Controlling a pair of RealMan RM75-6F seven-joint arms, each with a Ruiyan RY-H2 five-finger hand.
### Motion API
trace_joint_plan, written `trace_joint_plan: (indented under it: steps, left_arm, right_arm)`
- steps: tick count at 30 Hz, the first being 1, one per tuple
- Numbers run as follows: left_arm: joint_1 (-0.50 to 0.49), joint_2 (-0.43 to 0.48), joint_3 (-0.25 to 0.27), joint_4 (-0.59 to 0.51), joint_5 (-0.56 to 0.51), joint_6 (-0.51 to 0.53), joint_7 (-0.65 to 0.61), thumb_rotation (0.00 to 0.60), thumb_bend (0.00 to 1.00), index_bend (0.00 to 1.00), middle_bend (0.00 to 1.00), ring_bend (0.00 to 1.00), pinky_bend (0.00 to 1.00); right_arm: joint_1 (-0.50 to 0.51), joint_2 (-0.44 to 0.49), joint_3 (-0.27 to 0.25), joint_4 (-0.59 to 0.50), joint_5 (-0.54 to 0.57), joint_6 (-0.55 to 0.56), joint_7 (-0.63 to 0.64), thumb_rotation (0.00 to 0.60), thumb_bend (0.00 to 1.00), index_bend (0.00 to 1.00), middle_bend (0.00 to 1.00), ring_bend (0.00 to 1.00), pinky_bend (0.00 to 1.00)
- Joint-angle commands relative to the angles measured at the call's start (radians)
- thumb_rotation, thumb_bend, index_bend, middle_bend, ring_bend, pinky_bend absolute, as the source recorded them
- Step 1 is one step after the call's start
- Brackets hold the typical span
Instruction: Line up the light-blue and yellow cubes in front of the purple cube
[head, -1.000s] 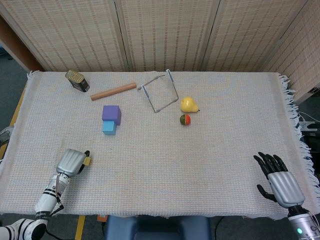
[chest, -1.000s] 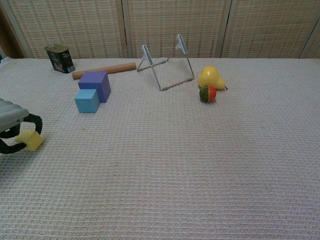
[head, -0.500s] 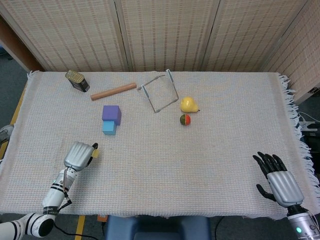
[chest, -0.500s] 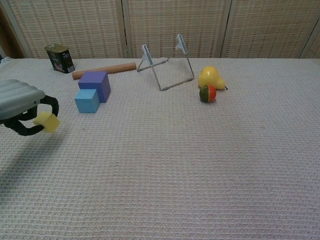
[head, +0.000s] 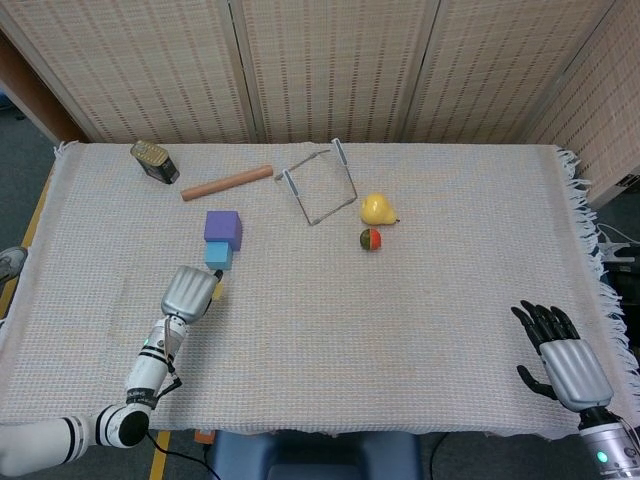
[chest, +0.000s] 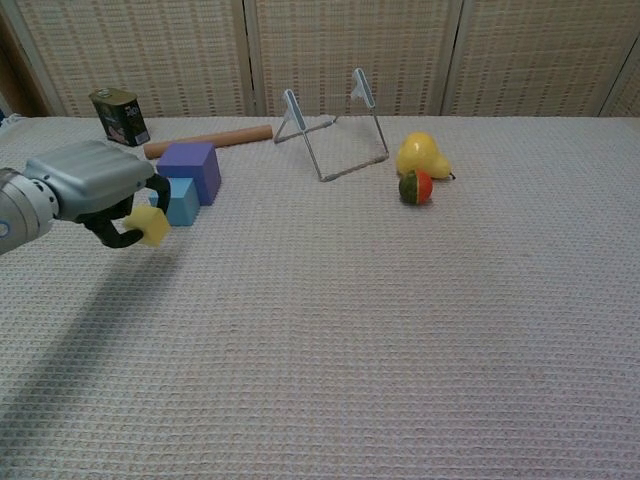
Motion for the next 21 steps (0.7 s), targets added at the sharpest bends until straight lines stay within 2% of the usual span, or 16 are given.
trace_joint_plan:
  steps: [1,21]
  left_arm:
    - [-0.022,-0.024,-0.007,0.021,-0.039,-0.006,0.028,0.600,0.40,0.44,1.00,1.00,1.00]
    - [-0.064,-0.091,-0.007,0.105,-0.112,-0.002,0.040,0.600,0.40,0.44,1.00,1.00,1.00]
  right_arm:
    - [0.001,0.000,0.001,0.001,0.002,-0.001,0.001,0.600,0.10,0.00,0.00,0.00,0.00]
    - [-0.001,0.004,0.002,0.001,0.003,0.004,0.010,0.600,0.10,0.00,0.00,0.00,0.00]
